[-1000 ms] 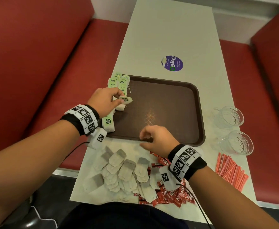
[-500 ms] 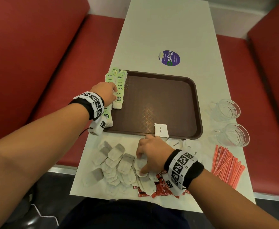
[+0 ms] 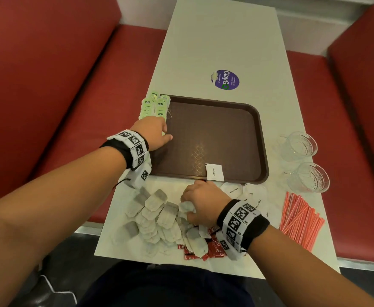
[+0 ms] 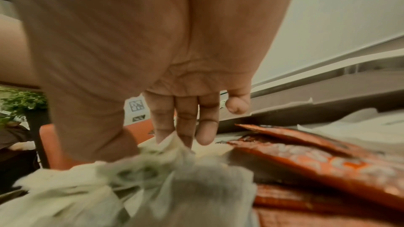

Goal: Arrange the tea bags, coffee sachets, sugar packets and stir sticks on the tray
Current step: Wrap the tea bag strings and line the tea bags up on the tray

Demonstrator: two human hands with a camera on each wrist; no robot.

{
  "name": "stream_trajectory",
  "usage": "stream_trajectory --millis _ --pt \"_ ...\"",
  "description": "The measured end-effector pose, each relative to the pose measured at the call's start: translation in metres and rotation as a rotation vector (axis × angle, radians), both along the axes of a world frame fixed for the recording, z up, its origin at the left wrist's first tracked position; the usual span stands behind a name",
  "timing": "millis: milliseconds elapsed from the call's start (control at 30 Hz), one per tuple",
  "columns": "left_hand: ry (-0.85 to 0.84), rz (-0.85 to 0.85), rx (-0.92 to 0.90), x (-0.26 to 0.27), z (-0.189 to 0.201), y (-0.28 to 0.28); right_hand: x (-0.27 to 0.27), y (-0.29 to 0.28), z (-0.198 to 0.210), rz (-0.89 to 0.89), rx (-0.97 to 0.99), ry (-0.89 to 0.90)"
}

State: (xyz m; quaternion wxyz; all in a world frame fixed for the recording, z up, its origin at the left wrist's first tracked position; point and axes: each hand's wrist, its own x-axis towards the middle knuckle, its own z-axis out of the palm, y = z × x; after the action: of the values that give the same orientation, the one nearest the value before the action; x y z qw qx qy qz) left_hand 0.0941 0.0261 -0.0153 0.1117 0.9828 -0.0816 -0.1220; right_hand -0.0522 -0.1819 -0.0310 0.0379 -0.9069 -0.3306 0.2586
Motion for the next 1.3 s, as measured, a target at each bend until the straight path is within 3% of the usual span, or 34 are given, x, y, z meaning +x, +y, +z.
stream_trajectory --millis 167,367,567,800,1133,1300 --pt "0.127 -0.245 -0.232 -0.066 0.016 -0.002 -0.002 0.002 -0.002 -0.017 0.017 -0.059" --pt "0.379 -0.537 -0.124 -0.126 0.001 0.003 0.004 0.002 -0.007 -0.028 0.055 -0.102" --pt "0.387 -0.661 -0.028 -0.148 -0.013 0.003 0.005 0.006 -0.004 -0.145 0.17 -0.087" --pt "0.326 -0.611 -0.075 -0.138 -0.006 0.002 0.001 0.003 0.006 -0.242 0.355 -0.063" --pt "0.035 -0.413 -0.335 -0.119 0.014 0.016 0.004 0.006 0.016 -0.375 0.606 0.094" --pt "-0.054 -0.352 -0.43 -0.105 0.038 0.022 0.02 0.014 0.015 -0.324 0.593 -0.059"
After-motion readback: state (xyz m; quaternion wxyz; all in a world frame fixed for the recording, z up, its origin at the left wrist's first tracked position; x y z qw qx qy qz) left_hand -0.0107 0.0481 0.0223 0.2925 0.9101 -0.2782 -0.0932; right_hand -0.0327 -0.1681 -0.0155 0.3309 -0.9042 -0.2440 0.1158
